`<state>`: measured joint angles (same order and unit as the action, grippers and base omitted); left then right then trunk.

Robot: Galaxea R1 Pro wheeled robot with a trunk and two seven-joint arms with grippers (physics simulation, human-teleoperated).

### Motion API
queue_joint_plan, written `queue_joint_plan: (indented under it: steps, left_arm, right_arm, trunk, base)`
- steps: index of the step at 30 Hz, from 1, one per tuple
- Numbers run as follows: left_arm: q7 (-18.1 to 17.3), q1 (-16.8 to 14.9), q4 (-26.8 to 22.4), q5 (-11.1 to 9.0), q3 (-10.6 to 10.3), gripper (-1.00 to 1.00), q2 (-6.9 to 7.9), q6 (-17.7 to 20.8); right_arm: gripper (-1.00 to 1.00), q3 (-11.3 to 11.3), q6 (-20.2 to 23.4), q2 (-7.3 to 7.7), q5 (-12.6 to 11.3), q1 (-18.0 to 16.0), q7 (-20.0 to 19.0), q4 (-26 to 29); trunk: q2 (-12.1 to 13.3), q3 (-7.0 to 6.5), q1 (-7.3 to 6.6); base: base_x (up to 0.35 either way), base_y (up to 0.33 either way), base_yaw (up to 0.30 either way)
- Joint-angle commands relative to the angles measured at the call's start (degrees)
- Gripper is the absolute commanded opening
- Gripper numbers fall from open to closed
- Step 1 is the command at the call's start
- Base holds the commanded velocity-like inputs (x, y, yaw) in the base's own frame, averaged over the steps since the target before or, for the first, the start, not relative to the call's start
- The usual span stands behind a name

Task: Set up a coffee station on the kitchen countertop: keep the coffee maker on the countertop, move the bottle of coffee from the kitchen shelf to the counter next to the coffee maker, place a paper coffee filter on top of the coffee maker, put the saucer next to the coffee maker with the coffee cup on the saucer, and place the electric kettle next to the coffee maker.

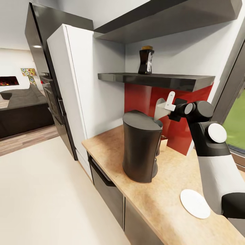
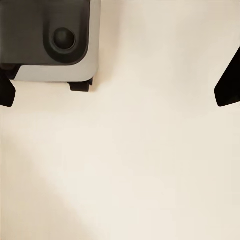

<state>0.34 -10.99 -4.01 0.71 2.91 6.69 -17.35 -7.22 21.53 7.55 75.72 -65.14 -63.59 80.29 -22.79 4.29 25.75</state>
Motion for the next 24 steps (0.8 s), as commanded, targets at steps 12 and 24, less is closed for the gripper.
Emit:
queue_joint_plan:
  steps: [12, 24]
  left_arm:
    - [0.03, -0.07, 0.06, 0.08, 0.26, 1.0, -0.01, -0.23]
    - [0.06, -0.06, 0.06, 0.08, 0.26, 1.0, 0.0, -0.23]
  right_arm:
    - [1.0, -0.16, 0.53, 0.27, 0.19, -0.08, -0.23, 0.05]
    - [1.0, -0.16, 0.53, 0.27, 0.21, -0.08, -0.24, 0.05]
  trunk:
    - [-0.13, 0.13, 0.04]
    - [-0.13, 0.13, 0.04]
  base:
    - [0.0, 0.0, 0.0]
    - [0.0, 0.0, 0.0]
